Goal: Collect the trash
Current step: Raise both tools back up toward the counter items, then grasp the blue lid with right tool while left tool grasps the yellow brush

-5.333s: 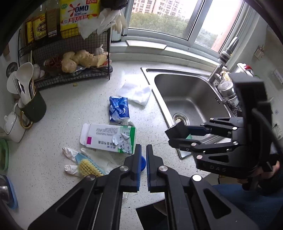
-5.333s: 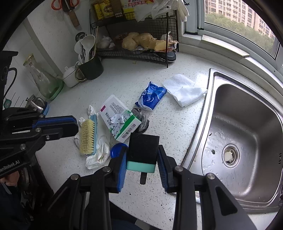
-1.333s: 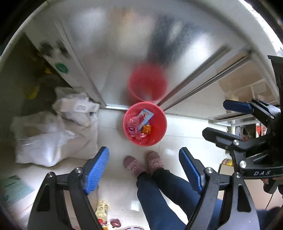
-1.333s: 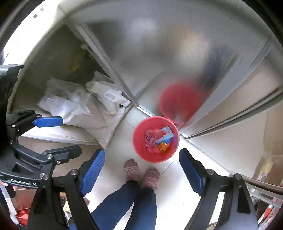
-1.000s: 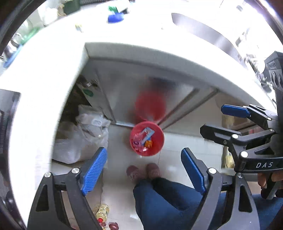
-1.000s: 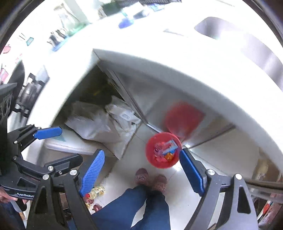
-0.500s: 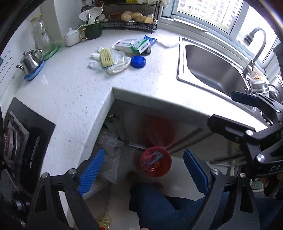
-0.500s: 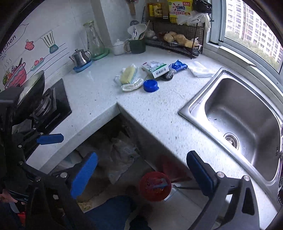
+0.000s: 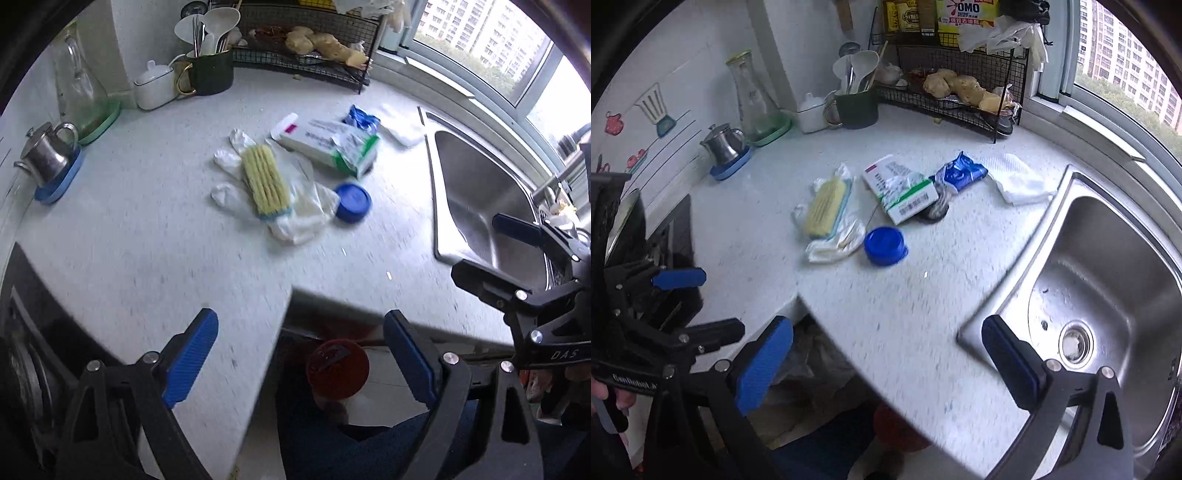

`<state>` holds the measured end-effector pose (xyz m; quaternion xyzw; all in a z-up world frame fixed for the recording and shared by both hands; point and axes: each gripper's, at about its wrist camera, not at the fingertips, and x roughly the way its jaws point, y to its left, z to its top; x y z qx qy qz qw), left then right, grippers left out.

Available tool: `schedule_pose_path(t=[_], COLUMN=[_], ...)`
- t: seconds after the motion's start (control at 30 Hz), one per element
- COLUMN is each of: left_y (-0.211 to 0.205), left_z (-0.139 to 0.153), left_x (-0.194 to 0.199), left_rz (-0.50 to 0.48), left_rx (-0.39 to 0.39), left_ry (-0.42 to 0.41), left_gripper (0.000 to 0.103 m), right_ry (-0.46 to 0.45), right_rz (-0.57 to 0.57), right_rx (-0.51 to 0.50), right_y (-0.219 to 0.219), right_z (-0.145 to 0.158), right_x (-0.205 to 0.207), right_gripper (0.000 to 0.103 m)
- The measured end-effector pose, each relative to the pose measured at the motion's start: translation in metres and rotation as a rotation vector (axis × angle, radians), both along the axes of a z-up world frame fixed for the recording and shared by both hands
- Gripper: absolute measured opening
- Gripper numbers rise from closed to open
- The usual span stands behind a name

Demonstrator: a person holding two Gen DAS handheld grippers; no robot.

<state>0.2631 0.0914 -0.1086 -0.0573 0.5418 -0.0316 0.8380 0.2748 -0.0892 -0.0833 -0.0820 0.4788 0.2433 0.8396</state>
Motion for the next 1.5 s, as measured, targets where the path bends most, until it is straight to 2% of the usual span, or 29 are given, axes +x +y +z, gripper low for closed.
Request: schedule_pose_path(t=[0.1,0.2,0.37,0.53,0.7,0.77,0.8,0.87,0.93,0.97,1.13,1.27,1.37,1.43,1.5], left_y=[0.017,0.026,0.044,0.054,0.060,0.061,0.061,0.060,0.058,0.058,0.058,0.049,0.040,0.037,0.033], left_z=[-0.004,-0.016,-0.039,-0.050,-0.057,-0.059,-0.059,-0.061,-0.062,-0.062,-0.058,-0.058,-0.062,-0.066,-0.070], left_x=[0.032,0.057,0.088,0.102,0.111,0.113,0.115,0.118,0.119,0.120,0.128,0.141,0.154,0.161,0.168], left_rz=[-0.013,-0.035,-0.038,-0.046,-0.054,-0.055,-0.058,-0.064,-0.072,-0.075,-0.081,-0.111,-0.108,-0.107,-0.106], left_rx=[-0.011,0.012,-0.036,-0.030,-0.048,-0.055,-0.057,-0.046,-0.020,-0.024,-0.079,-0.077,-0.046,-0.058,-0.047], left_ry=[0.008,0.032,0.088,0.115,0.131,0.135,0.136,0.143,0.146,0.147,0.144,0.148,0.154,0.164,0.171], left_gripper=[0.090,0.090,0.090,0.090,0.090,0.090,0.090,0.090,0.090,0.090,0.090,0.090,0.090,0.079,0.063], right_ry=[0.023,0.047,0.116,0.142,0.165,0.158,0.157,0.160,0.150,0.140,0.143,0.140,0.135,0.136,0.148], right_rz=[-0.022,-0.038,-0.026,-0.009,-0.010,-0.009,-0.008,-0.012,-0.014,-0.008,-0.006,-0.029,-0.046,-0.065,-0.077], right_rx=[-0.021,-0.040,-0.108,-0.187,-0.185,-0.196,-0.211,-0.204,-0.197,-0.194,-0.169,-0.156,-0.155,-0.154,-0.143], right_y=[0.009,0.020,0.039,0.055,0.060,0.062,0.063,0.062,0.062,0.062,0.067,0.063,0.054,0.049,0.046], right_z=[-0.006,-0.016,-0.046,-0.066,-0.072,-0.073,-0.075,-0.076,-0.075,-0.073,-0.071,-0.066,-0.060,-0.057,-0.055], right_x=[0.029,0.053,0.079,0.085,0.087,0.086,0.086,0.085,0.086,0.084,0.084,0.085,0.085,0.086,0.085], right_gripper=[0.102,0.102,0.101,0.085,0.084,0.077,0.069,0.065,0.049,0.044,0.043,0.043,0.043,0.043,0.043])
